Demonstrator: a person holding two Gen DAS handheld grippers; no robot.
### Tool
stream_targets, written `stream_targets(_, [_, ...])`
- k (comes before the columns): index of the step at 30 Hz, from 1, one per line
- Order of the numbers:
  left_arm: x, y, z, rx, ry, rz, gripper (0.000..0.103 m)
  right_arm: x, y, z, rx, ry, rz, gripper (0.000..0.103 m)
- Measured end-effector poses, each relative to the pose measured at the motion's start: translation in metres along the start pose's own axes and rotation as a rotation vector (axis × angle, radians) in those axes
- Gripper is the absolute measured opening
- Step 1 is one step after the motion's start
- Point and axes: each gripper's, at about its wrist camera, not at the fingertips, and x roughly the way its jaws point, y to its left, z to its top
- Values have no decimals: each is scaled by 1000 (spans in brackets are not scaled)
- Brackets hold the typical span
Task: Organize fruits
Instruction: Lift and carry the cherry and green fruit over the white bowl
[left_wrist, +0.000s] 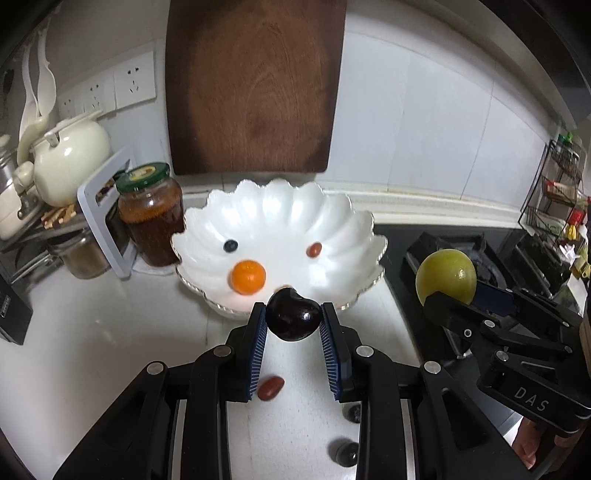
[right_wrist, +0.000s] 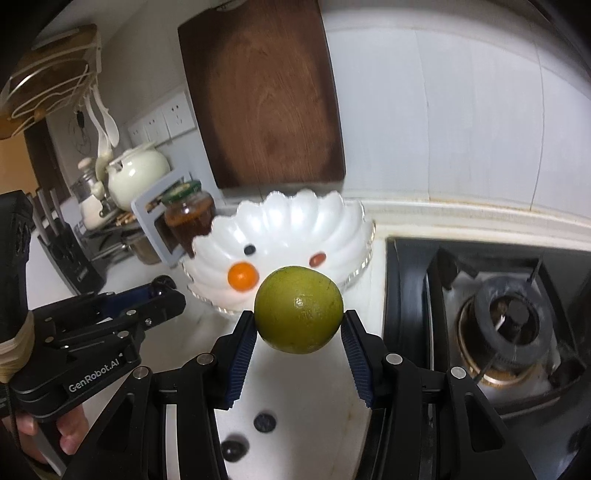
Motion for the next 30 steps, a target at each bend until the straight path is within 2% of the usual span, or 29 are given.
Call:
stream_targets(10, [-1, 10, 29, -4, -38, 20, 29, 3, 6, 28, -13, -58, -1, 49])
stream_targets(19, [19, 21, 59, 7, -47, 39, 29, 26, 6, 48, 5, -84, 11, 49])
stream_targets(24, [38, 25, 68, 24, -27, 54, 29, 44, 4, 56, 2, -66, 3, 49])
stream_targets(30, [72, 32, 75, 21, 33, 46, 29, 72, -3, 59, 9, -18, -6, 48])
